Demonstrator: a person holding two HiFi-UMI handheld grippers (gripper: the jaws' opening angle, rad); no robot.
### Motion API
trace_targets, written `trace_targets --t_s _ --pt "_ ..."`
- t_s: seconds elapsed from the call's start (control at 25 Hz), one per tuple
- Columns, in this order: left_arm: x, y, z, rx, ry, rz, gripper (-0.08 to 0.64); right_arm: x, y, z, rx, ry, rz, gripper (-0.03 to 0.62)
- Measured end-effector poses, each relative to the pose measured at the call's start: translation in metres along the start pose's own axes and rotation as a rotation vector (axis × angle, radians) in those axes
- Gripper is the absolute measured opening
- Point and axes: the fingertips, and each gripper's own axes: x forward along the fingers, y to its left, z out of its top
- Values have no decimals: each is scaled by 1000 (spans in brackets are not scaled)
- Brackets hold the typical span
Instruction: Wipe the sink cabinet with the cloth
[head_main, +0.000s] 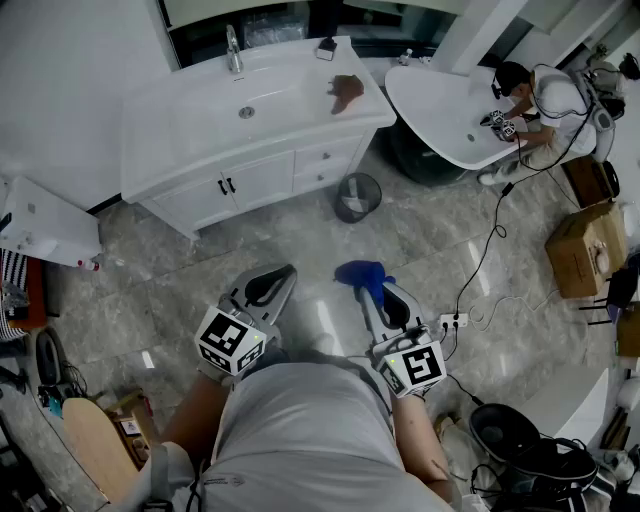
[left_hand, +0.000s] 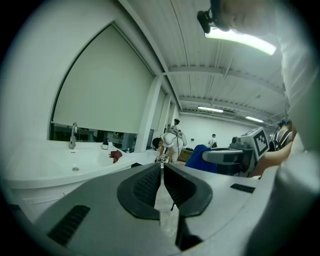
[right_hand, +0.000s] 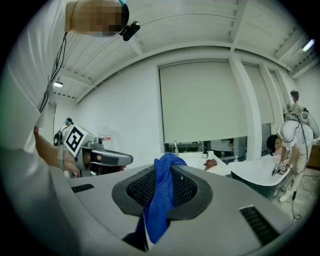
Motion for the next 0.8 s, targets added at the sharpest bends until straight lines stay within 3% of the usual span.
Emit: trace_targets --t_s 0.52,0.8 --pt "64 -54 -1 74 49 11 11 -39 -70 -7 58 -58 27 61" --pt "68 -30 -11 42 90 72 11 -17 -86 -23 124 -41 40 61"
